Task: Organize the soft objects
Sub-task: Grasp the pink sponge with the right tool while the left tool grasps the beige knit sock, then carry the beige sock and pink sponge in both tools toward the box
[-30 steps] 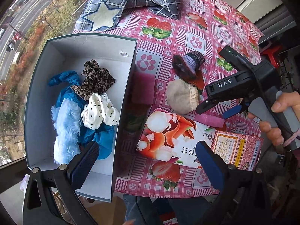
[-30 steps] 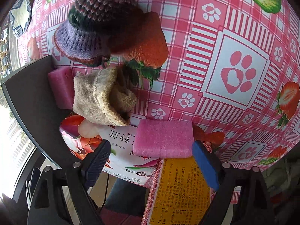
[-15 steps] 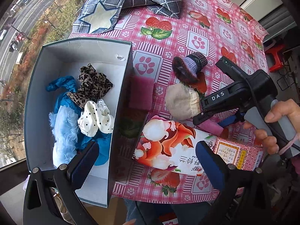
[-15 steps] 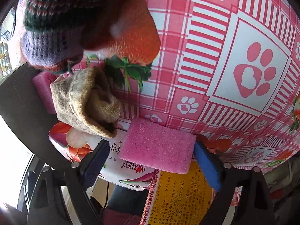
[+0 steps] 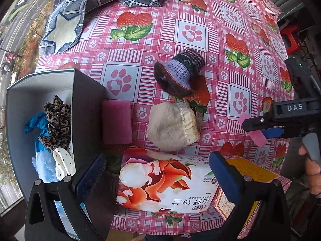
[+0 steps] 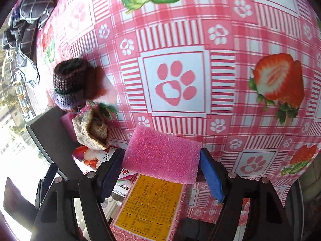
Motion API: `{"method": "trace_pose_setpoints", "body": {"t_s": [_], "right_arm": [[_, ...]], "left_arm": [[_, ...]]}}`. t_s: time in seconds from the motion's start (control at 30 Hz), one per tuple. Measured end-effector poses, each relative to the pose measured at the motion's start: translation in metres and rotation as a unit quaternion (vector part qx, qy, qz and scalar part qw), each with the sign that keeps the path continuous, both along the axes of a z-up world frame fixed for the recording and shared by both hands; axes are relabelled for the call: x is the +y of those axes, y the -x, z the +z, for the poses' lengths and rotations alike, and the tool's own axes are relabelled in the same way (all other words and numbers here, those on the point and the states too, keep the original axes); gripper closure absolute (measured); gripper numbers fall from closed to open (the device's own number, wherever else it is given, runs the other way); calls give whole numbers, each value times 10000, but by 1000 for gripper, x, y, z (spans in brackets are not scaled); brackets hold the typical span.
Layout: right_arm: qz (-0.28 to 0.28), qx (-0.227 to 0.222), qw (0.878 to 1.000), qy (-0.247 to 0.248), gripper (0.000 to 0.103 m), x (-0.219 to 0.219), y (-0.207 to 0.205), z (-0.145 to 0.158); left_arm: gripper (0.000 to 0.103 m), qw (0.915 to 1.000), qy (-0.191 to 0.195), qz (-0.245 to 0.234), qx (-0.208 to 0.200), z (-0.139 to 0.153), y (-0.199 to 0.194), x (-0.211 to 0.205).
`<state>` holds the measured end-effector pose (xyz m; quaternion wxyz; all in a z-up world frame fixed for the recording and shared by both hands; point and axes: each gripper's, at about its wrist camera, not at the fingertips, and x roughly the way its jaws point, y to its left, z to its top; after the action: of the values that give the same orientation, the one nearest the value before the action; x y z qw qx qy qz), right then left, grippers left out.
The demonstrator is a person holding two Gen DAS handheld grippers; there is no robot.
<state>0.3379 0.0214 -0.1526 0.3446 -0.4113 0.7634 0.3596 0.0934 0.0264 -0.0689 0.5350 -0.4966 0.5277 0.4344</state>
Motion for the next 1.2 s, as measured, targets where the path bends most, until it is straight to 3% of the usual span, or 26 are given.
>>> {"method": "trace_pose_setpoints", "body": {"t_s": [0.27,0.5,0.63,0.7,0.8,0.87,1.2], "right_arm": [[-541,-248,9952,-776,27,-22,-60,41],[-405,-583,9891,-1290,27,-43,-61,83],[-254,-721,9853,-1529,27,-52,-51,92],[-200,-757,9838,-1612,27,-52,-42,94],[-153,-778,9826,-1678,27,-56,-40,96],[-156,-817,9816,-1718,27,-58,-37,96],[-266,-1135,9761,-1835,27,-67,-39,107]], "left_arm": [[0,9983,285,-391,315,-49,-32,21],[1,9955,501,-598,529,-77,-46,28],[15,9947,725,-502,526,-91,-46,26],[28,9936,835,-524,552,-98,-47,26],[44,9944,739,-604,445,-97,-47,21],[63,9948,660,-689,369,-91,-49,18],[65,9958,-128,-795,437,-48,-44,-2]]}}
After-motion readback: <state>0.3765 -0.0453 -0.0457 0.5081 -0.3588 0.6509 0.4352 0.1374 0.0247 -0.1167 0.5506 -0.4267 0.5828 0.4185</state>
